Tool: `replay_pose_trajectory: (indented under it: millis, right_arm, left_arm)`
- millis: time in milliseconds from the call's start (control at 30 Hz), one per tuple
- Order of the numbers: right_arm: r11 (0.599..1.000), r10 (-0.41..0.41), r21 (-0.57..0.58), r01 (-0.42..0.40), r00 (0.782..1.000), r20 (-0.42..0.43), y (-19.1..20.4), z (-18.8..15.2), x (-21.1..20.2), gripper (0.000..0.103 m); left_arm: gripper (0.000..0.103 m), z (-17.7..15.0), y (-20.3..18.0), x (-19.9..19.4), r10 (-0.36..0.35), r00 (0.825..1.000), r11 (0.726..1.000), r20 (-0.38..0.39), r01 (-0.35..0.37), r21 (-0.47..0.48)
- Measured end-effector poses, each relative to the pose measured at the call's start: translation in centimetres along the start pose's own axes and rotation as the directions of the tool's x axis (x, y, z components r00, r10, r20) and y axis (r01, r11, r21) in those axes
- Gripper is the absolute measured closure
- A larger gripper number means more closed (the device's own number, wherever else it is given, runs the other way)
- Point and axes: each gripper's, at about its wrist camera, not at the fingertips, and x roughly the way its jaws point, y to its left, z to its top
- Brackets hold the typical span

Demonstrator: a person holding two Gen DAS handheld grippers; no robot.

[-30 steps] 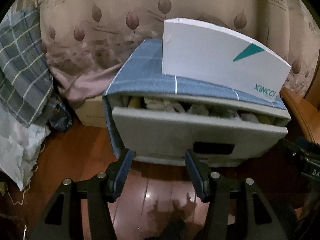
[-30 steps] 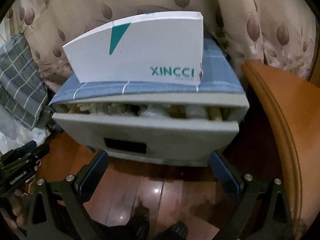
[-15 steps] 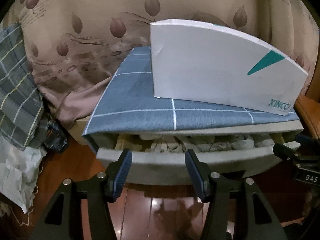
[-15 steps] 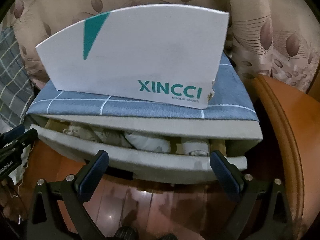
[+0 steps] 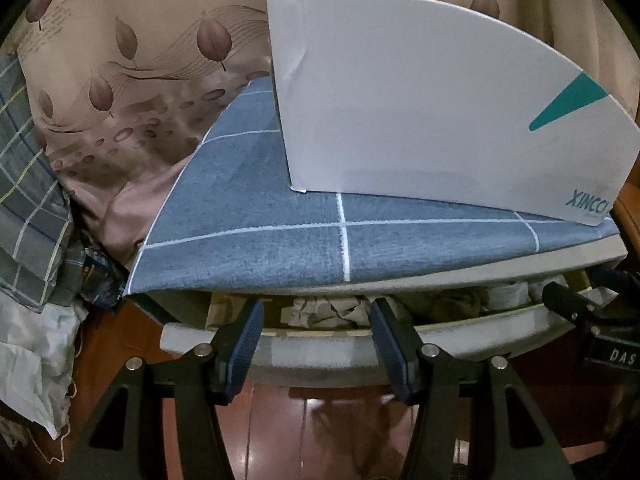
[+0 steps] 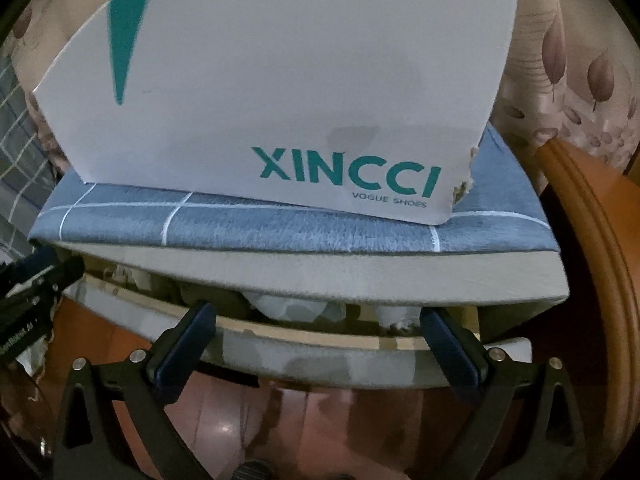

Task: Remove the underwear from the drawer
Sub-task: 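Pull the drawer open with both tools to reveal the rolled underwear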

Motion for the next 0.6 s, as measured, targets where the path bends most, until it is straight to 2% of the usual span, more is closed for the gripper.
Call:
replay_pose_trajectory:
  millis: [300,500,600]
  right_arm:
    - [1.0,-0.007,0.026,0.008,0.998,-0.056,-0.1,1.5,2.1,0.002]
    - [0.999,-0.005,0.031,0.009,0.992,-0.13,0.4,2.5,2.6,0.002]
    - [0.999,-0.003,0.032,0.008,0.988,-0.153,0.3,1.9,2.3,0.002]
  left_arm:
    - [0.046,-0.1,-0.2,0.2,0.017,1.0,1.0,-0.02,-0.016,0.016]
    - [0.046,-0.1,-0.2,0.0,0.01,0.999,1.0,-0.044,-0.009,0.018]
    - [0.046,-0.3,-0.4,0.2,0.012,0.997,1.0,-0.072,-0.01,0.03]
